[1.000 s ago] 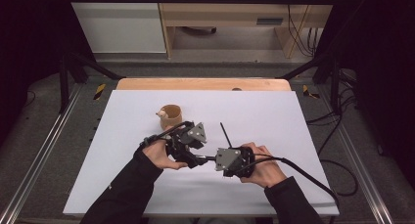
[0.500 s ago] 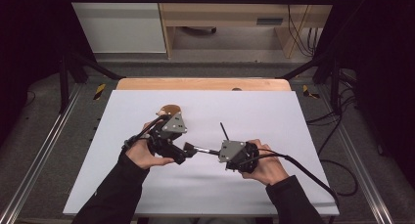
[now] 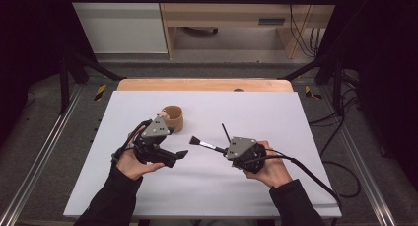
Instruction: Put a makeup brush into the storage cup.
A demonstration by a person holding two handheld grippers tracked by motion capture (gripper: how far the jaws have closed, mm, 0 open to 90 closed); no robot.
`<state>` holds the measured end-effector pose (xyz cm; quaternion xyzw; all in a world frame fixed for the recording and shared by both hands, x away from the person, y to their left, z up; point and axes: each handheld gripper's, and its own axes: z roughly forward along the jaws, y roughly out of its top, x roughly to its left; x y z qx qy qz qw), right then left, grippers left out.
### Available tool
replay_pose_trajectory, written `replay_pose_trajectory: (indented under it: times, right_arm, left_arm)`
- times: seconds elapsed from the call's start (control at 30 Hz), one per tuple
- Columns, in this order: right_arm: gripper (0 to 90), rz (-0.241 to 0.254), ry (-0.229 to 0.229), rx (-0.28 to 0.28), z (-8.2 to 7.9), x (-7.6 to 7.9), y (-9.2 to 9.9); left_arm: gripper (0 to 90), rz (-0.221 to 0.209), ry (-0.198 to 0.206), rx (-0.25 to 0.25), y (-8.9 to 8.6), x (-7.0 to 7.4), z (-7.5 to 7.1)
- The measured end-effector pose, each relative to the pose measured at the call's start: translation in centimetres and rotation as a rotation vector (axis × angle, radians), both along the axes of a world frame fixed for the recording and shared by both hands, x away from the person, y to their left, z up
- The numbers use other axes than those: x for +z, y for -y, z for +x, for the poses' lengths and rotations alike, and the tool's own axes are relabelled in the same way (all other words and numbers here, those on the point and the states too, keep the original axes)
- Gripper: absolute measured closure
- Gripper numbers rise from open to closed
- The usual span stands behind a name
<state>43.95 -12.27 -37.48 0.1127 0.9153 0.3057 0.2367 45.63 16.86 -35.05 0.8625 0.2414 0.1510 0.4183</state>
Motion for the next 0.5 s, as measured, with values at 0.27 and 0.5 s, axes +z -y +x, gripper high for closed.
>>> replay_pose_trajectory:
  times: [0.27,0.5]
  right_arm:
    - [79.4,0.083,-0.022,-0.045,0.0,-0.7,0.7]
    - [79.4,0.141,-0.035,-0.076,-0.2,-1.6,0.8]
  left_arm:
    - [14.7,-0.078,-0.001,0.036,-0.8,-1.6,-0.7]
    - [14.3,-0.117,-0.032,0.071,-1.0,-3.6,-0.7]
